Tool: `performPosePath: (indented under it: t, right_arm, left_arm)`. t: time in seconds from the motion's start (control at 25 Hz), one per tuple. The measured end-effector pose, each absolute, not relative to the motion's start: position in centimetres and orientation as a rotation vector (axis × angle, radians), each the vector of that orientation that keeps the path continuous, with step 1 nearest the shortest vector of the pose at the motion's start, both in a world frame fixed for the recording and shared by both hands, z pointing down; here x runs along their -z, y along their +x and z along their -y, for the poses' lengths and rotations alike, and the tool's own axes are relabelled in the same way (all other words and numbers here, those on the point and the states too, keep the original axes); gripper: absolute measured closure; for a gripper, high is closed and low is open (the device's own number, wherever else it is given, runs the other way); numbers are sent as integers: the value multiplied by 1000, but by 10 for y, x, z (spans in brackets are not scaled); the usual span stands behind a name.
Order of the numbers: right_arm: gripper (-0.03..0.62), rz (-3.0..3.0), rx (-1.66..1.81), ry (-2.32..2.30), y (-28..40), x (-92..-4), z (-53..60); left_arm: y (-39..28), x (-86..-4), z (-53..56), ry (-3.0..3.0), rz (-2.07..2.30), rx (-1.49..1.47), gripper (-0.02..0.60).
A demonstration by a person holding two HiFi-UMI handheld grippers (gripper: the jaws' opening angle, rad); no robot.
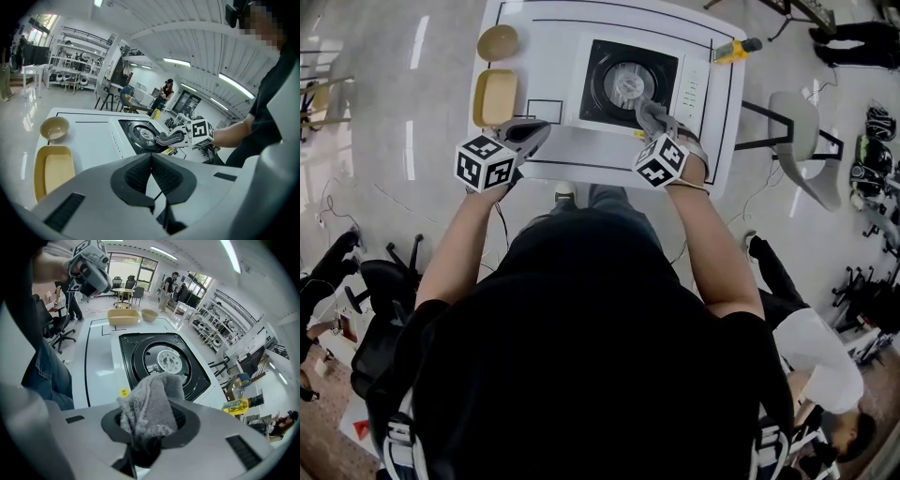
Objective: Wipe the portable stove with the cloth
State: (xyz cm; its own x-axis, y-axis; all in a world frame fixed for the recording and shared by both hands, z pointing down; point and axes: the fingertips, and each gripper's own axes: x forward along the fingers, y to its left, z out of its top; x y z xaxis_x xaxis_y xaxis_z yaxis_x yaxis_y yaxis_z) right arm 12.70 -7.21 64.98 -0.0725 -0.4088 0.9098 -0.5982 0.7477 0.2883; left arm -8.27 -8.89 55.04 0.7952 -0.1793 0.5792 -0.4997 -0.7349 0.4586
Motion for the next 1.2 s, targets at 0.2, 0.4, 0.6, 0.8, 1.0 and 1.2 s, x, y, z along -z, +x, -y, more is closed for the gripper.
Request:
performPosePath:
  t: [0.2,0.4,0.6,0.8,1.0,1.2]
  right_arm:
    - [480,1757,-174,752,102,-648,69]
    - [480,1809,-173,709,73,-648,72]
    - [482,1859,-151,659,47,-646,79]
    - [482,1891,-114,593,23,-647,89]
    - [482,1916,-83,535,2,-648,104]
    - [482,1945,-82,492,-9,-648,121]
  left_arm:
    - [-86,-555,89,2349,508,-674,560]
    - [-90,-560,91,2334,521,-669,560]
    - [-93,-565,90,2314,531,-666,560]
    - [-98,-572,91,2291,544,-669,560]
    - [-102,-577,95,2270,567,-665,560]
    - [-105,-580,101,2252,589,-661,560]
